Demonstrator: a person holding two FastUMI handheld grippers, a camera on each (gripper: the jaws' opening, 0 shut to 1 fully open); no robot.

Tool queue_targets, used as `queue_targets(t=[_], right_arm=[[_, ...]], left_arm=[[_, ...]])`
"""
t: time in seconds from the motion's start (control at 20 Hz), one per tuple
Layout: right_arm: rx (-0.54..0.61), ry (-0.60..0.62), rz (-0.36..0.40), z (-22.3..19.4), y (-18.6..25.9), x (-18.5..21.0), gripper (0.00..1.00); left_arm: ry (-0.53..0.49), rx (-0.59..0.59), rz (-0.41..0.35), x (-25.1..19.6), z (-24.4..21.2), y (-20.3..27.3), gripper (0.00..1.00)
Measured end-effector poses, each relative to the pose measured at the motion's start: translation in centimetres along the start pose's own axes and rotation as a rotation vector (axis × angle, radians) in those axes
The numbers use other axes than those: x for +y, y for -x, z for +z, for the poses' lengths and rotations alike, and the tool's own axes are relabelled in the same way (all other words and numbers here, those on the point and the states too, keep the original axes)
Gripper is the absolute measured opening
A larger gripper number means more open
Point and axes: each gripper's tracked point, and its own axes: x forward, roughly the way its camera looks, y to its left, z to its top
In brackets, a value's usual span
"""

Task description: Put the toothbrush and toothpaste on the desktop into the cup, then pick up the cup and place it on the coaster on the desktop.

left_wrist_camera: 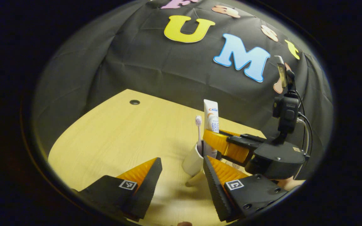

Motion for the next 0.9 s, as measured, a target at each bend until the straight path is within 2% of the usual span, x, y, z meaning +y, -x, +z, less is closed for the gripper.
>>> queue_targets(t=[0.1, 0.15, 0.2, 0.25, 0.3, 0.35, 0.5, 0.6, 0.7, 0.75, 0.9], right_arm=[[0.002, -0.004, 0.007, -0.4, 0.5, 0.1, 0.23], [0.004, -0.010, 0.012, -0.4, 0.4, 0.0, 0.31], [0.007, -0.016, 0.017, -0.3, 0.6, 0.1, 0.25], [0.003, -0.024, 0.022, -0.1, 0.8, 0.1, 0.24], [0.004, -0.031, 0.021, 0.0, 1.0, 0.0, 0.28], [0.008, -0.039, 0.022, -0.1, 1.2, -0.1, 0.24], [-0.001, -0.055, 0.010, 0.4, 1.7, -0.2, 0.32], [-0.018, -0.066, 0.014, 0.9, 1.9, -0.1, 0.33], [-0.027, -0.081, 0.024, 1.5, 2.4, 0.0, 0.44], [-0.030, -0.086, 0.021, 1.7, 2.5, -0.2, 0.53], [-0.048, -0.107, 0.010, 2.7, 3.5, -0.8, 0.51]], left_arm=[[0.002, 0.001, 0.008, 0.2, -0.1, 0.2, 0.87], [0.002, 0.001, 0.013, 0.4, -0.2, 0.3, 0.87], [0.001, 0.000, 0.017, 0.5, -0.2, 0.4, 0.87], [0.001, 0.001, 0.020, 0.6, -0.2, 0.4, 0.87], [0.002, 0.002, 0.022, 0.7, -0.2, 0.4, 0.87], [0.002, 0.002, 0.021, 0.6, -0.1, 0.4, 0.87], [-0.005, 0.001, 0.021, 0.4, -0.3, 0.5, 0.87], [-0.014, -0.001, 0.018, 0.2, -0.2, 0.5, 0.87], [-0.026, -0.001, 0.016, 0.0, 0.0, 0.4, 0.87], [-0.028, -0.001, 0.014, -0.3, 0.0, 0.4, 0.87], [-0.036, 0.008, -0.006, -1.3, -0.1, 0.2, 0.87]])
